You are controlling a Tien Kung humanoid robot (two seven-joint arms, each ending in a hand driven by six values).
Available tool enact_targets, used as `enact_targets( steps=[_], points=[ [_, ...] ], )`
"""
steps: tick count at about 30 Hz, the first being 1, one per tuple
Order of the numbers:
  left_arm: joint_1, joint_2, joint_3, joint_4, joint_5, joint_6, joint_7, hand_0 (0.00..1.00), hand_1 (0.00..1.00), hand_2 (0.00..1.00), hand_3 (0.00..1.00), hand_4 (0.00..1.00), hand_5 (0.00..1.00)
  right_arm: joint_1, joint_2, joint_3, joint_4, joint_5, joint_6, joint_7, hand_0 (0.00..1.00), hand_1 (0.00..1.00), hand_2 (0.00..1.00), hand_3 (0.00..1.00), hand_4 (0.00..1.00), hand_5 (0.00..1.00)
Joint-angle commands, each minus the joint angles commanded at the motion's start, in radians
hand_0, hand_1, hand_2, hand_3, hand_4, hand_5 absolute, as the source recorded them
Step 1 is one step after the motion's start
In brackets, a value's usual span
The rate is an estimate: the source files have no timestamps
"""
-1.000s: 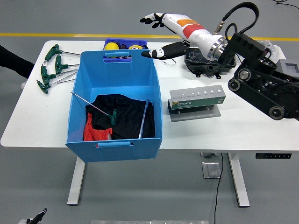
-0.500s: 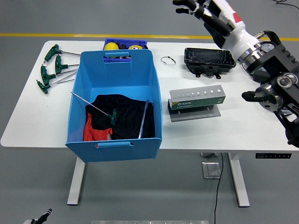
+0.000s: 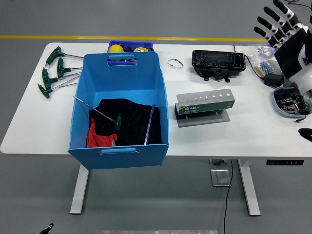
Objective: Lift tool from toolbox,place it in box,lift tool from toolbox,place it in box
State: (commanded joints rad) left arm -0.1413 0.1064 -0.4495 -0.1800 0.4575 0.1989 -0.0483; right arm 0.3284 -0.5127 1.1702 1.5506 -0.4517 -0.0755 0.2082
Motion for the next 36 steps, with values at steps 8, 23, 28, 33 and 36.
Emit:
enact_targets(
  steps=[8,23,28,33,36],
  points=[
    [0.007,0.002,-0.039,0.0,0.04,0.003,0.013,0.719,0.757,0.778,0.766,0.771,0.772,-0.211,0.007,0.144,0.073,-0.105,0.018,-0.037,0.914,0.86,0.874,0.916,0.998,0.998],
    [0.005,0.009,0.0,0.0,-0.016,0.003,-0.013,0.718,0.756,0.778,0.767,0.767,0.775,-0.403,0.127,0.467,0.116,-0.293,0.067,-0.149,0.925,0.883,0.88,0.911,0.998,0.998],
    [0.004,0.007,0.024,0.0,-0.049,0.002,-0.024,0.718,0.757,0.784,0.767,0.767,0.774,-0.385,0.153,0.528,0.107,-0.339,0.109,-0.2,0.918,0.881,0.877,0.909,0.998,0.998],
    [-0.003,0.007,0.077,0.0,-0.105,0.006,-0.04,0.718,0.754,0.781,0.767,0.766,0.772,-0.378,0.176,0.531,0.098,-0.351,0.112,-0.198,0.922,0.882,0.884,0.915,0.998,0.998],
    [-0.006,0.005,0.086,0.0,-0.12,0.01,-0.046,0.718,0.754,0.781,0.767,0.766,0.772,-0.371,0.194,0.532,0.089,-0.35,0.109,-0.196,0.922,0.882,0.884,0.915,0.998,0.998]
  ],
)
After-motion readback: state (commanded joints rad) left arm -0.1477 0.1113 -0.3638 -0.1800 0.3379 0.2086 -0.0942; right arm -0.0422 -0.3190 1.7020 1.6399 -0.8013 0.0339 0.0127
